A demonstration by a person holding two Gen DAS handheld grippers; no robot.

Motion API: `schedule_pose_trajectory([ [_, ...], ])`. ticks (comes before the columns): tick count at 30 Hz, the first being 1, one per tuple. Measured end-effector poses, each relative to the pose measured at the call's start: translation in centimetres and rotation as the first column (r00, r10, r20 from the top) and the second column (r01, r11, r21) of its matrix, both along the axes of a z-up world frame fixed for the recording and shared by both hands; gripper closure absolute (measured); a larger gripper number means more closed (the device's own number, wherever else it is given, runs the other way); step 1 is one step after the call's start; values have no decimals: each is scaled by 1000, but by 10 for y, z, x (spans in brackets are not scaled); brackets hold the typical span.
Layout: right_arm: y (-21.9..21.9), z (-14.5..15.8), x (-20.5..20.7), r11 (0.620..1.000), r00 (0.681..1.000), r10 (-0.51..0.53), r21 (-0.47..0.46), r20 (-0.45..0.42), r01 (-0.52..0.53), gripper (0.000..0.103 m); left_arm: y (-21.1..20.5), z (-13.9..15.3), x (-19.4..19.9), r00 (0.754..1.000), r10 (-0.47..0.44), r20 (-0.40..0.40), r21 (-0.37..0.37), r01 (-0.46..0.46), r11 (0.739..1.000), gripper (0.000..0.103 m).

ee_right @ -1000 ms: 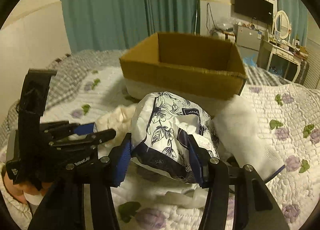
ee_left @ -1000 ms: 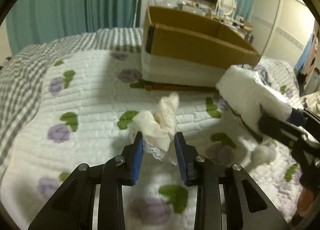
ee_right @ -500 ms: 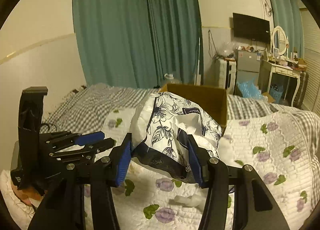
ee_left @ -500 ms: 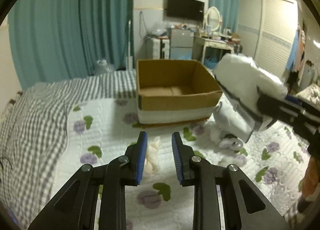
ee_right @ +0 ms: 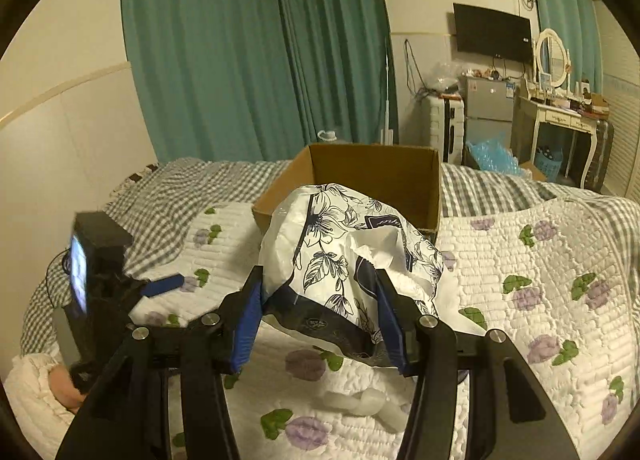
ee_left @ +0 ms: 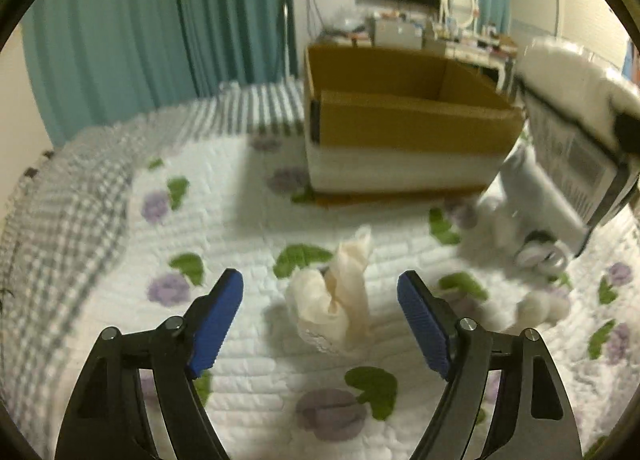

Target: Organize soft objects

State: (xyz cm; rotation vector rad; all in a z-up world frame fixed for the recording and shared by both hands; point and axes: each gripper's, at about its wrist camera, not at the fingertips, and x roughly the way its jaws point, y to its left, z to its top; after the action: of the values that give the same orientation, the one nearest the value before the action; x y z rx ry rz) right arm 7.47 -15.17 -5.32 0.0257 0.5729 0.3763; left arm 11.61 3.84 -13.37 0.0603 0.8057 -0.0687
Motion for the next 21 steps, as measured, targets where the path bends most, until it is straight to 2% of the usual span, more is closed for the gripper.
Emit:
schedule_pose_trajectory([
  [3,2,-9,14,1000,1000,4,-23,-14,-4,51,2,-27,16,997,5,-76,-24,-6,1000,28],
  [4,3,-11,19,1000,1000,6,-31,-17,-7,51,3,-32,18,996,-4,-85,-38,0,999,43],
  [5,3,-13,23,999,1000,9,-34,-19,-9,51,3,-38,21,994,-21,-105,-55,15,998,53],
  [6,2,-14,28,999,1000,11,-36,-20,-11,51,2,-42,24,992,-32,-121,-61,25,998,72],
  [9,2,-12,35,999,1000,13,-42,-15,-13,51,-3,-38,23,992,-55,-111,-48,50,998,82],
  [12,-1,-6,41,999,1000,16,-45,-1,-16,51,-8,-11,14,996,-71,-46,-22,70,997,82],
  [14,-3,0,46,999,1000,23,-34,8,-23,51,-11,18,9,996,-86,22,-24,86,996,82],
  [17,-8,20,60,1000,999,26,-9,38,-26,51,-15,64,10,988,-109,105,-47,114,992,82],
  [21,-2,54,78,999,993,34,-33,113,-31,52,-25,110,28,974,-129,187,-57,142,988,82],
])
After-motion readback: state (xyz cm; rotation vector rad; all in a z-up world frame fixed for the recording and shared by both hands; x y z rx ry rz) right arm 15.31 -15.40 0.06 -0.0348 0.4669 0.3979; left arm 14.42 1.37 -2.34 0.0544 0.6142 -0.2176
